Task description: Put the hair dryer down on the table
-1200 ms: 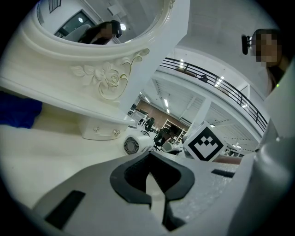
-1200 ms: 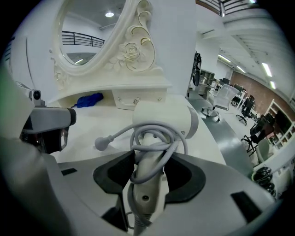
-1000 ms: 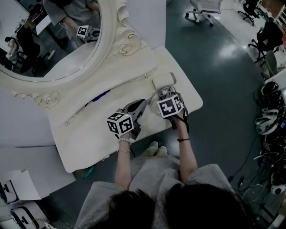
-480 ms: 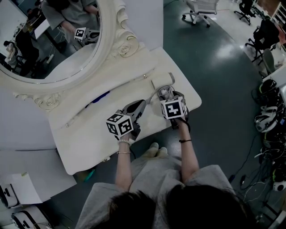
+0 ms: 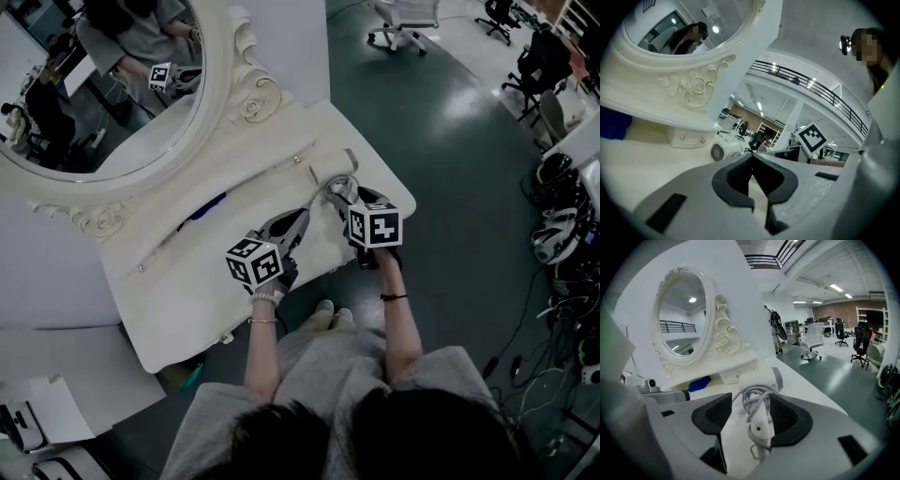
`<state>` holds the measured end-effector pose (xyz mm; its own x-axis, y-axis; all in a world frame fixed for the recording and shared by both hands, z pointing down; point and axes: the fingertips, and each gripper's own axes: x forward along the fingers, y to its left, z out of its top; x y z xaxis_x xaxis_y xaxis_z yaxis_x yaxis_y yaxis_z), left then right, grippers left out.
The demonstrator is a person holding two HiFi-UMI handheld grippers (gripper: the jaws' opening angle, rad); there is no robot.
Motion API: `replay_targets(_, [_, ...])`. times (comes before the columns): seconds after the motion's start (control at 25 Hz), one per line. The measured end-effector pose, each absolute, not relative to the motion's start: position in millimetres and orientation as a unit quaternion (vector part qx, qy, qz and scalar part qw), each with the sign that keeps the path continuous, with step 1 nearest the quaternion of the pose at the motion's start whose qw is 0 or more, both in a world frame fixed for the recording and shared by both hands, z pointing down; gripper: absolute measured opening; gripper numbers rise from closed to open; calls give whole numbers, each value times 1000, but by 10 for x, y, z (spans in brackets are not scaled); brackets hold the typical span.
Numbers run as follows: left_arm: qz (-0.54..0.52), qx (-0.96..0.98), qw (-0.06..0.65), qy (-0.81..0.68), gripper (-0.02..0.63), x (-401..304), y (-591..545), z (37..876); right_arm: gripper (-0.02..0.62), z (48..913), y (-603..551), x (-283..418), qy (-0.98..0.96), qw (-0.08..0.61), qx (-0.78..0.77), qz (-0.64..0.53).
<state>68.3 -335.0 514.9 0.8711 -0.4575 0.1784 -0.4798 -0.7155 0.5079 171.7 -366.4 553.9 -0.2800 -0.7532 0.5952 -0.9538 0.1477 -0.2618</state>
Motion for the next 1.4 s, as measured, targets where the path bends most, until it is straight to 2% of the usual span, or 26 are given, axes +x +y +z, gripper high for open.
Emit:
replay_targets(0.08, [21, 929, 276, -246, 5, 717, -3294, 5125, 239, 5503, -3618, 1695, -742, 159, 575, 305])
replay_targets(0.52, [33, 949, 232, -213, 5, 830, -2927, 4948, 6, 5175, -3304, 1548, -767, 122, 563, 284])
replay_targets(1.4, [13, 968, 122, -219, 5, 646, -2467, 4210, 0, 3977, -2751, 1237, -834, 18, 536, 129])
